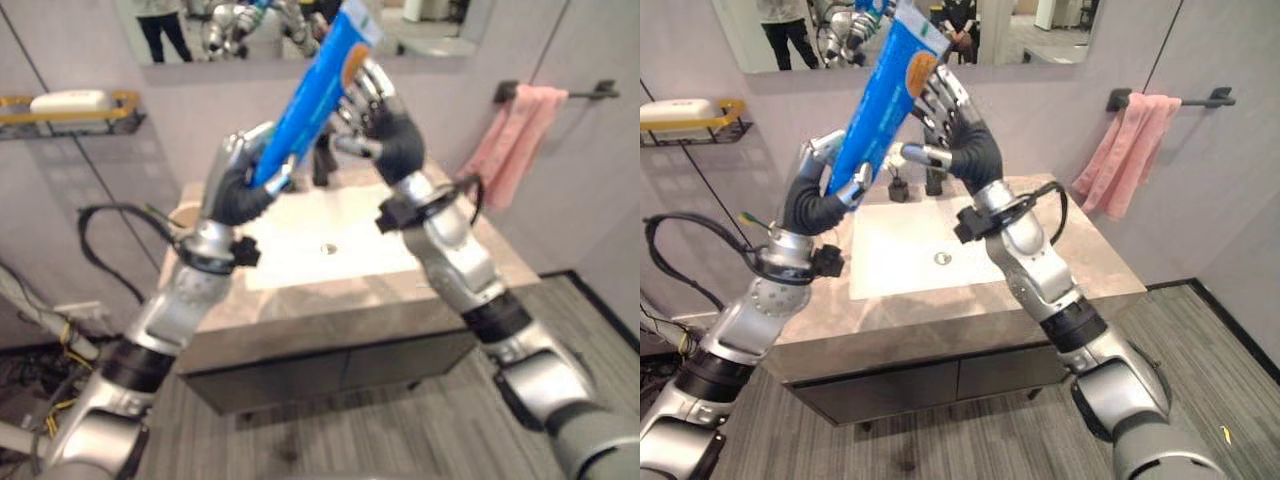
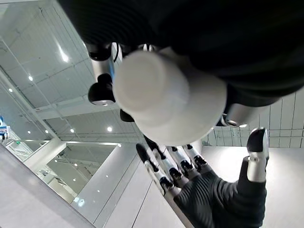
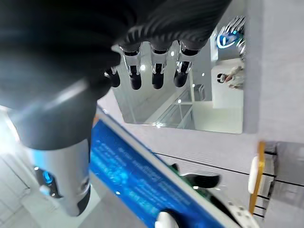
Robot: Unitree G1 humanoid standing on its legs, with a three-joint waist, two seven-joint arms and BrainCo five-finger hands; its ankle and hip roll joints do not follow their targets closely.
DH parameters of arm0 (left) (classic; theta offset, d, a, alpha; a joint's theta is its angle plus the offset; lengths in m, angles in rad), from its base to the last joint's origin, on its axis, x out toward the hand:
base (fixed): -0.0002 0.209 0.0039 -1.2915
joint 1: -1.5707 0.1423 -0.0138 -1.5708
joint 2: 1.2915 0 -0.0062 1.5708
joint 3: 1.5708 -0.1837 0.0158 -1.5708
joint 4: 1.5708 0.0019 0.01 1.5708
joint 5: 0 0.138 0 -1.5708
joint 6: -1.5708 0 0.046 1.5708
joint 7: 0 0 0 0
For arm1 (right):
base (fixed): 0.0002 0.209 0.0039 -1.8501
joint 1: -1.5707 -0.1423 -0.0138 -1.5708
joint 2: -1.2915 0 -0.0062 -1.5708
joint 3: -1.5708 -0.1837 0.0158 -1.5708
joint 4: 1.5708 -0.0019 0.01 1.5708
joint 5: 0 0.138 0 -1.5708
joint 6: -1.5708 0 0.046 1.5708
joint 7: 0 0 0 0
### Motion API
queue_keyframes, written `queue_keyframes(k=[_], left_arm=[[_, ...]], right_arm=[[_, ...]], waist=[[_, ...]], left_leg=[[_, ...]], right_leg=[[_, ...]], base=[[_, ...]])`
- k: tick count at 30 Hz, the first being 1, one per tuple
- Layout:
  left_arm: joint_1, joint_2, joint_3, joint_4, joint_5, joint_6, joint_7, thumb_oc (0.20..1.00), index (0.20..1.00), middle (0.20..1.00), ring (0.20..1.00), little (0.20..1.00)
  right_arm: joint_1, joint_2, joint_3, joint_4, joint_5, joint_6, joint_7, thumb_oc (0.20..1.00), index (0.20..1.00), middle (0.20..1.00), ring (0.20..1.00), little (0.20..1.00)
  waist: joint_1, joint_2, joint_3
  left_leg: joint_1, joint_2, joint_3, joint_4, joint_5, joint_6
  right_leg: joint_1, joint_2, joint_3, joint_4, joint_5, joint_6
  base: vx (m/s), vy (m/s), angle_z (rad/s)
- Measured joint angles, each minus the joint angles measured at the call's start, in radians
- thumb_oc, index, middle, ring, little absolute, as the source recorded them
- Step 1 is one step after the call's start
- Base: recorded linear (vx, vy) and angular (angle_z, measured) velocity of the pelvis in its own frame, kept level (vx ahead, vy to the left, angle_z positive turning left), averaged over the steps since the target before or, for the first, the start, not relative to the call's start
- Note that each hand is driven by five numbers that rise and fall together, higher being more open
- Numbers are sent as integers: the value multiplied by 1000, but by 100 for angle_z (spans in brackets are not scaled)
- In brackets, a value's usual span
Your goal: Put brush and paste in cup on sink, flatten towel.
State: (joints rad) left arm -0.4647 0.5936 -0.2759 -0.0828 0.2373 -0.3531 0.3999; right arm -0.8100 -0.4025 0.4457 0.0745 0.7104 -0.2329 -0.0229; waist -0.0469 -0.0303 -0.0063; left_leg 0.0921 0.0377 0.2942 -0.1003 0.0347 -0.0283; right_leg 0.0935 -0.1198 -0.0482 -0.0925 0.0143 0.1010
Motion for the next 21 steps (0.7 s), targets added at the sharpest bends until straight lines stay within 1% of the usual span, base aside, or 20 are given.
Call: queue_keyframes(k=[1, 2, 5, 8, 11, 12, 13, 15, 18, 21], left_arm=[[-1, 0, 0, 0, -4, 0, 11, 200, 200, 200, 200, 200], [-15, 1, -7, 16, -4, 3, 16, 200, 200, 200, 200, 200], [-33, 1, -23, 20, -3, 13, 17, 200, 200, 200, 200, 200], [-33, 1, -35, 20, -3, 17, 17, 200, 200, 200, 200, 200], [-33, 2, -39, 20, -3, 17, 15, 200, 200, 200, 200, 200], [-33, 6, -39, 20, -4, 18, 10, 200, 200, 200, 200, 200], [-33, 9, -39, 19, -5, 18, 8, 200, 200, 200, 200, 200], [-33, 24, -42, 19, -6, 23, 7, 200, 200, 200, 200, 200], [-33, 49, -53, 19, -16, 39, 1, 200, 200, 200, 200, 200], [-33, 49, -58, 18, -26, 38, -11, 200, 200, 200, 200, 200]], right_arm=[[-2, 10, 6, 1, 0, -1, -1, 1000, 1000, 1000, 1000, 1000], [-29, 5, 43, 18, 0, 0, -17, 1000, 1000, 1000, 1000, 1000], [-36, 12, 58, 18, 10, 1, -17, 1000, 1000, 1000, 1000, 1000], [-48, 6, 120, 18, 120, 15, 10, 1000, 1000, 1000, 1000, 1000], [-49, 6, 155, 18, 213, 36, 34, 1000, 1000, 1000, 1000, 1000], [-49, -2, 181, 19, 281, 51, 49, 1000, 1000, 1000, 1000, 1000], [-55, -14, 197, 17, 312, 59, 57, 1000, 1000, 1000, 1000, 1000], [-76, -46, 228, 16, 356, 79, 69, 1000, 1000, 1000, 1000, 1000], [-100, -51, 230, 17, 402, 88, 80, 1000, 1000, 1000, 1000, 1000], [-115, -52, 230, 18, 413, 90, 83, 1000, 1000, 1000, 1000, 1000]], waist=[[0, -2, -1], [0, -5, -3], [-2, -12, -8], [-2, -19, -8], [-2, -27, -11], [-2, -34, -15], [-2, -37, -18], [-2, -44, -19], [-2, -47, -20], [-1, -47, -20]], left_leg=[[-3, 0, 0, 0, 0, 0], [-6, 0, 1, 0, 0, 0], [-7, 1, 1, 0, 0, 0], [-7, 2, 4, 0, 0, 0], [-7, 3, 7, 0, 0, 0], [-10, 3, 11, 0, 0, -1], [-16, 3, 12, 0, 0, -1], [-22, 3, 16, 0, 0, -1], [-22, 3, 18, 0, 0, -1], [-22, 3, 18, 0, 0, -1]], right_leg=[[-3, 0, 0, 0, 0, 0], [-5, 0, 0, 0, 0, 0], [-7, 1, 1, 0, 0, 0], [-9, 2, 3, 0, 0, 0], [-11, 3, 6, 0, 0, 0], [-16, 3, 9, 0, 0, 0], [-21, 3, 10, 0, 0, 0], [-29, 3, 13, 0, 2, 0], [-29, 3, 14, 0, 2, 0], [-28, 3, 14, 0, 2, 0]], base=[[45, 1, 0], [45, 1, -1], [0, 0, 0], [0, 0, 0], [3, 1, -2], [8, 5, -5], [11, 6, -5], [14, 6, -4], [0, 0, 0], [0, 0, 0]])
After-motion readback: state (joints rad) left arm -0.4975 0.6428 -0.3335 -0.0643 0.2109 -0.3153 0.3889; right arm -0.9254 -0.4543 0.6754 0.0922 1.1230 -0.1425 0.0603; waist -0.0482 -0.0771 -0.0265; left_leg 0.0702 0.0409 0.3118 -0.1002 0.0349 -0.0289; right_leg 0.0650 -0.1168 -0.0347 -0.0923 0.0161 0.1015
